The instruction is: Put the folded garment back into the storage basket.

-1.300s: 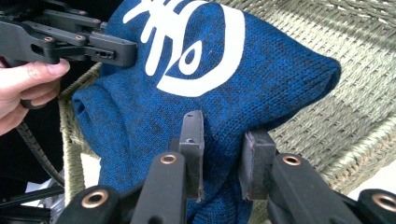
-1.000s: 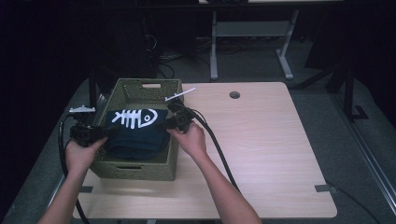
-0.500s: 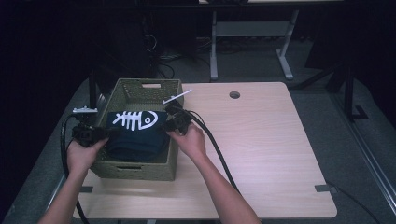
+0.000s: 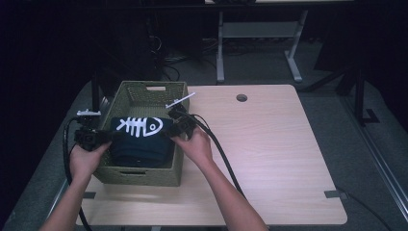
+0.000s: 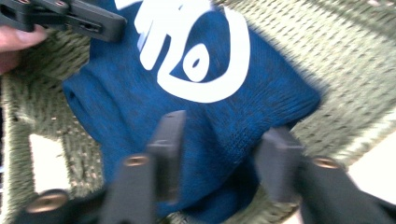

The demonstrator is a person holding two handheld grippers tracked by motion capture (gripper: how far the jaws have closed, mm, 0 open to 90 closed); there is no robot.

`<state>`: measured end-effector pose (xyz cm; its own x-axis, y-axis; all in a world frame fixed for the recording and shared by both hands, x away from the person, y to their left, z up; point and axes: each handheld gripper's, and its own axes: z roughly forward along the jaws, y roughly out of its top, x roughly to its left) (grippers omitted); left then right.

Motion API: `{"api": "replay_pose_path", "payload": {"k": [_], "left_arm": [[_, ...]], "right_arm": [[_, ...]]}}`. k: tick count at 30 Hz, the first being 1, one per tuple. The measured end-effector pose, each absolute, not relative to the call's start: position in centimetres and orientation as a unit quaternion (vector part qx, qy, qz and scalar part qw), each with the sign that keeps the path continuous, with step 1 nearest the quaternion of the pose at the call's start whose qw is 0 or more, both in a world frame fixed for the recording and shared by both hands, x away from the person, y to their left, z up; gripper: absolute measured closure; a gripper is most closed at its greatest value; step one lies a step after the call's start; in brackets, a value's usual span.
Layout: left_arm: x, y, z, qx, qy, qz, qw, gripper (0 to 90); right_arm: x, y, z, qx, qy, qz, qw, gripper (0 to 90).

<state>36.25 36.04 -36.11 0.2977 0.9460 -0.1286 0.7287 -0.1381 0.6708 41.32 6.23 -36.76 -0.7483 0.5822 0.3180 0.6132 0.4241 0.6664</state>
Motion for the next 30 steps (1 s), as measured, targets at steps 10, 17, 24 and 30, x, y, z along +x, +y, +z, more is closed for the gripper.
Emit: {"api": "replay_pose_path", "payload": {"k": [10,17,24,30], "left_arm": [[36.1,35.8,-35.7,0.736,0.558,0.166,0.347,56.3],[35.8,34.8,-34.9,0.741,0.539,0.163,0.365,55.6],[35.5,33.8,-34.3,0.745,0.526,0.156,0.379,54.8],[35.5,32.5,-33.5,0.748,0.511,0.160,0.391,52.6]], "right_arm": [[41.6,4.6,-35.5,-0.350,-0.834,-0.426,0.014,47.8],[41.5,3.2,-34.5,-0.344,-0.823,-0.451,0.029,47.2],[41.3,2.4,-34.1,-0.334,-0.819,-0.463,0.048,46.1],[41.1,1.0,-33.7,-0.331,-0.813,-0.476,0.053,43.2]]}}
